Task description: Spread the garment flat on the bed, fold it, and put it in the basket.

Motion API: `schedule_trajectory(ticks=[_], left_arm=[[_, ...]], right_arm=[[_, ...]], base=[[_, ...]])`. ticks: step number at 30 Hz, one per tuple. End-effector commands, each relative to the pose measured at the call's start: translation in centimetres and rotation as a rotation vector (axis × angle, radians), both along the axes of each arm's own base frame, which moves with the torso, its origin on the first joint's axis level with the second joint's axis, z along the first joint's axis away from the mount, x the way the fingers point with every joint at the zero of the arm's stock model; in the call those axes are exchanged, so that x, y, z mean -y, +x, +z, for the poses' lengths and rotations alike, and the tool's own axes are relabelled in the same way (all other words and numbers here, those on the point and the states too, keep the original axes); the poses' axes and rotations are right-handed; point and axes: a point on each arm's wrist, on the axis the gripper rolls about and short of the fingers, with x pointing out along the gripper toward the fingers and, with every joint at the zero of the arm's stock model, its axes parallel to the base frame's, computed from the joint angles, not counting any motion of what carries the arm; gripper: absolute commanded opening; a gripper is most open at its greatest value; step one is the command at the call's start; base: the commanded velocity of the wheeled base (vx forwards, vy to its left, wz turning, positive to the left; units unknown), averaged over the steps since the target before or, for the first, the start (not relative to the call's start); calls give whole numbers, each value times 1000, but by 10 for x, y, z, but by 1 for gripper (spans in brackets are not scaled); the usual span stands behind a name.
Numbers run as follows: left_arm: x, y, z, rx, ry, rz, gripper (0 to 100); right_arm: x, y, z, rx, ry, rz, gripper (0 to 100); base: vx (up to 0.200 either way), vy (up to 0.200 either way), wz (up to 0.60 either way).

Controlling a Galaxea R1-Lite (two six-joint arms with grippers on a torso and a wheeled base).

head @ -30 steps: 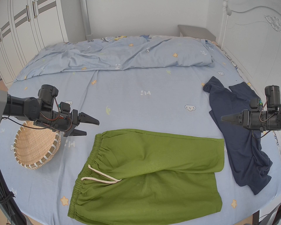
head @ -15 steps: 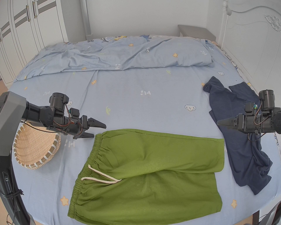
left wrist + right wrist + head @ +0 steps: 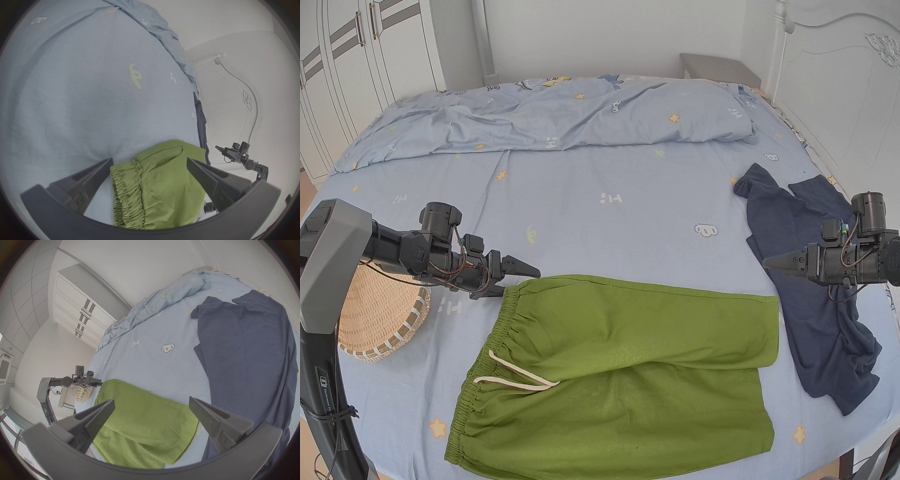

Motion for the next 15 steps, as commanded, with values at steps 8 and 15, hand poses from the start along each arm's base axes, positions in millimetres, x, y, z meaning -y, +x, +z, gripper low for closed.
schedule_trajectory(ticks=[8, 15], left_arm=[[1, 1, -6, 7, 1, -2, 0], [-4, 0, -5, 10, 1, 11, 0]], right_arm=[[0, 0, 0, 1, 0, 0, 100], [3, 4, -7, -20, 1, -8, 100]], base=[[0, 0, 0], [0, 0, 0]])
